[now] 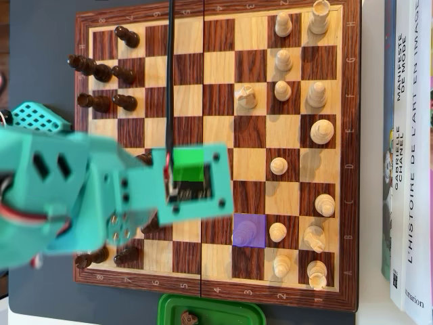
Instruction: Play chess
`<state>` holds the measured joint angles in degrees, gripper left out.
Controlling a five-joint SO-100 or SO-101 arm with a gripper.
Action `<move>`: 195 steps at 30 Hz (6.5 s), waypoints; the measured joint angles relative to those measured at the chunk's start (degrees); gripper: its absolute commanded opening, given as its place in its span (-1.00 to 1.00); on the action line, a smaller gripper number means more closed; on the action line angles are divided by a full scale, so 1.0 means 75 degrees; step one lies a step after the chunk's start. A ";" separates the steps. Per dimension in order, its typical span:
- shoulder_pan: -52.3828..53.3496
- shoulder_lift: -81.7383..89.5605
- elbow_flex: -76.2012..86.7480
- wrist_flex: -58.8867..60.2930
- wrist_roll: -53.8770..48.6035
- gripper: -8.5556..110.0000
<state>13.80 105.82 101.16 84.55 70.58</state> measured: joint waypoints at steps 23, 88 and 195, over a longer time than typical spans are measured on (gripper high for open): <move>0.2063 -0.3035 -0.1957 -0.1055 -0.1641 -0.80; 0.1781 -0.2871 -0.3750 0.0094 -0.1770 -0.59; 0.0164 -0.4781 -0.4055 -0.1160 -0.0562 -0.80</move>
<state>15.03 69.96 70.75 75.85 66.36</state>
